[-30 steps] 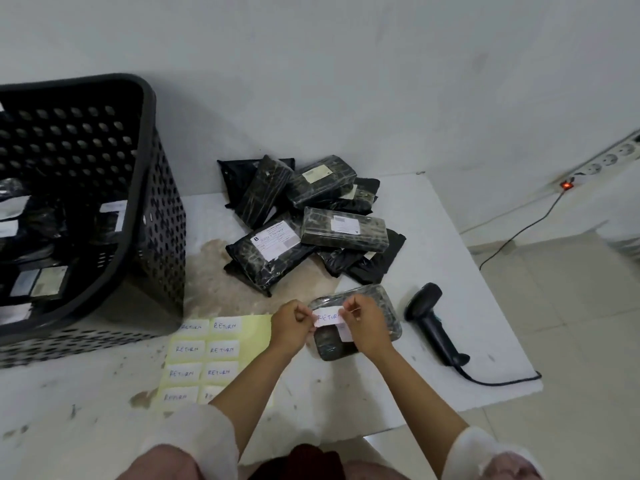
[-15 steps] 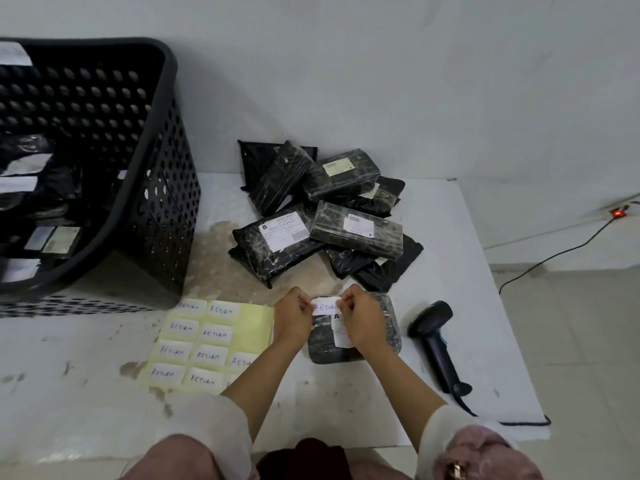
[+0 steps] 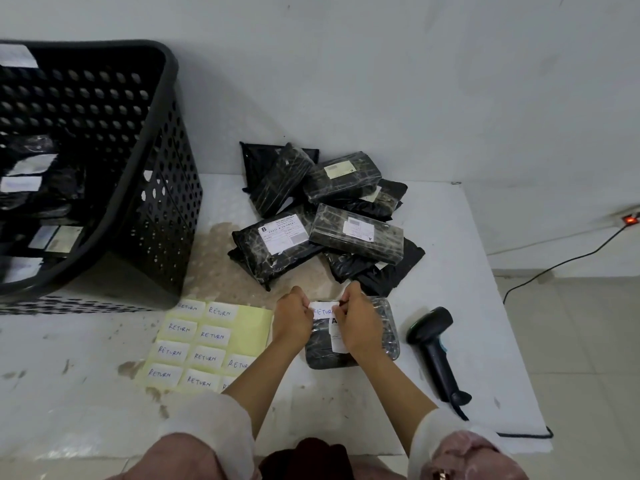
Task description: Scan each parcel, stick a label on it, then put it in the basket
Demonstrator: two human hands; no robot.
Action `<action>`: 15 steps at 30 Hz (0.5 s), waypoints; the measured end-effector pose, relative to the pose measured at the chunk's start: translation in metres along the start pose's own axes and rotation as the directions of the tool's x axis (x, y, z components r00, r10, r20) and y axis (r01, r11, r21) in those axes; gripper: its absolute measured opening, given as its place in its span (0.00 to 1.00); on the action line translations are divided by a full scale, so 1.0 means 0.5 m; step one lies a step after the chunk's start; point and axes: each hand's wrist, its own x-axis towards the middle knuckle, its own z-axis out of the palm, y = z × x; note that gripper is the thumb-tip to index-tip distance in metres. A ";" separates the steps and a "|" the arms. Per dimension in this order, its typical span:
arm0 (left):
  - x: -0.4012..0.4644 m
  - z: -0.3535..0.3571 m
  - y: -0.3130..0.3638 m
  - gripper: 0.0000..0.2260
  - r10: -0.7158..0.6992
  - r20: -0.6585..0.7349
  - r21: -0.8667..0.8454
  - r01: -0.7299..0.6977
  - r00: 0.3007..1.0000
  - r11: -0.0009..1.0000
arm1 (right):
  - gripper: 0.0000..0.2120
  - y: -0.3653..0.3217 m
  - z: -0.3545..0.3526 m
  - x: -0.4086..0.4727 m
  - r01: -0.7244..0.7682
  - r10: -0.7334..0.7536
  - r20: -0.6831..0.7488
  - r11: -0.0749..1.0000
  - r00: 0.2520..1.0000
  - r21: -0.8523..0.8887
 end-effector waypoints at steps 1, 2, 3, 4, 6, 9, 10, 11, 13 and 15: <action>-0.001 0.001 0.002 0.05 0.003 -0.007 0.017 -0.003 1.000 1.000 | 0.09 0.000 -0.002 0.000 0.007 -0.007 -0.011 1.000 1.000 -0.011; -0.003 0.003 0.003 0.05 0.008 -0.021 0.035 -0.007 1.000 0.999 | 0.10 0.001 -0.003 0.000 0.019 -0.020 -0.027 0.999 0.999 -0.029; -0.004 0.005 0.004 0.06 0.017 -0.040 0.048 -0.015 0.999 0.999 | 0.12 0.000 -0.004 0.000 0.039 -0.041 -0.041 0.997 0.998 -0.062; -0.006 0.006 0.004 0.07 0.033 -0.056 0.079 -0.028 0.998 0.997 | 0.13 0.000 -0.003 0.000 0.070 -0.076 -0.042 0.990 0.996 -0.123; -0.011 0.010 0.002 0.10 0.122 -0.084 0.204 -0.103 0.989 0.973 | 0.16 0.001 0.004 -0.008 0.191 -0.203 -0.006 0.931 0.979 -0.311; -0.023 0.016 -0.005 0.12 0.415 -0.013 0.518 -0.349 0.910 0.781 | 0.17 0.002 0.007 -0.035 0.369 -0.425 0.009 0.775 0.905 -0.513; -0.028 0.017 -0.009 0.13 0.512 0.045 0.594 -0.435 0.858 0.677 | 0.16 0.005 0.007 -0.042 0.397 -0.471 0.014 0.726 0.882 -0.562; -0.028 0.021 -0.016 0.15 0.595 0.109 0.650 -0.510 0.796 0.564 | 0.16 0.010 0.007 -0.047 0.408 -0.496 0.017 0.695 0.868 -0.591; -0.027 0.024 -0.028 0.23 0.618 0.233 0.730 -0.555 0.751 0.399 | 0.17 0.024 0.003 -0.053 0.421 -0.511 0.042 0.656 0.859 -0.626; -0.026 0.023 -0.041 0.28 0.597 0.299 0.782 -0.550 0.744 0.293 | 0.17 0.040 0.002 -0.062 0.438 -0.515 0.080 0.625 0.853 -0.647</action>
